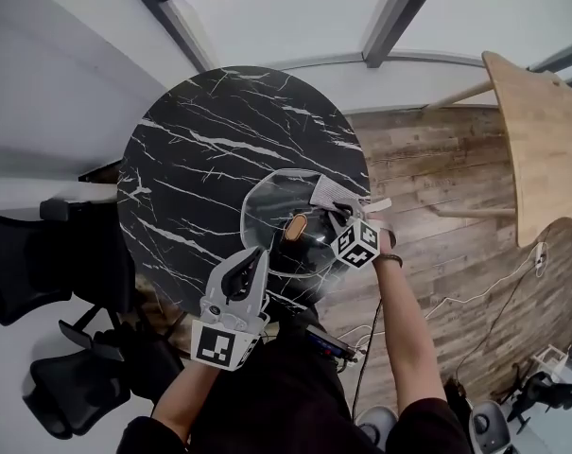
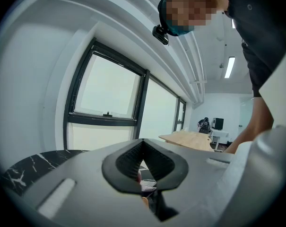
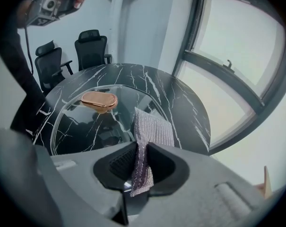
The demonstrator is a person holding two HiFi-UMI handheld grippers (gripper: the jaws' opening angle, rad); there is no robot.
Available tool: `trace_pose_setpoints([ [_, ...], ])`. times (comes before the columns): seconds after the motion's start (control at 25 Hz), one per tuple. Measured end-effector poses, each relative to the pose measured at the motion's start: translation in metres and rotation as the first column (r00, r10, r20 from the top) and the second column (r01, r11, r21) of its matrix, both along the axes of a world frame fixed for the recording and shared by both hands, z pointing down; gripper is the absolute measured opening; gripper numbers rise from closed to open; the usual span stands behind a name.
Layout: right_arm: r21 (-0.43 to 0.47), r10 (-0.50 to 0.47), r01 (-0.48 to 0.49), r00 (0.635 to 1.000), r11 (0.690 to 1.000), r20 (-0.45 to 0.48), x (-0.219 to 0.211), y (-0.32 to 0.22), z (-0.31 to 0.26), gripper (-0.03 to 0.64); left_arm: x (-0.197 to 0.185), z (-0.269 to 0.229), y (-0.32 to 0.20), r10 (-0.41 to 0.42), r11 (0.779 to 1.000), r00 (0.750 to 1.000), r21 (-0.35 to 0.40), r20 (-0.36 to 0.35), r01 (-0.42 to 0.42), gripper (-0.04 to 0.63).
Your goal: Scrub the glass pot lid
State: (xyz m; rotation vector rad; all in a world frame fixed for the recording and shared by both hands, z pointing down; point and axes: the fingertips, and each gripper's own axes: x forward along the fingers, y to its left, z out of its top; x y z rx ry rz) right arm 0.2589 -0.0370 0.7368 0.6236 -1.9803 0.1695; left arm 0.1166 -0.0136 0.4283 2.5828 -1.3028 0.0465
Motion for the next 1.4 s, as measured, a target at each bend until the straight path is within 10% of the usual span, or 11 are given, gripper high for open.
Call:
trace_pose_setpoints([
  [0.52, 0.04, 0.005, -0.001, 0.996, 0.999, -0.092, -0.009, 0.023, 0.0, 0.067, -0.016, -0.005, 0.002, 0.021, 1.0, 1.0, 0.003, -0.017, -0.021, 0.002],
  [1.4, 0.046, 0.285, -0.282, 0.946, 0.958, -0.152, -0.021, 0.083, 0.004, 0.067, -0.064, -0.017, 0.004, 0.095, 0.995, 0.993, 0.026, -0.064, -0.094, 0.003],
])
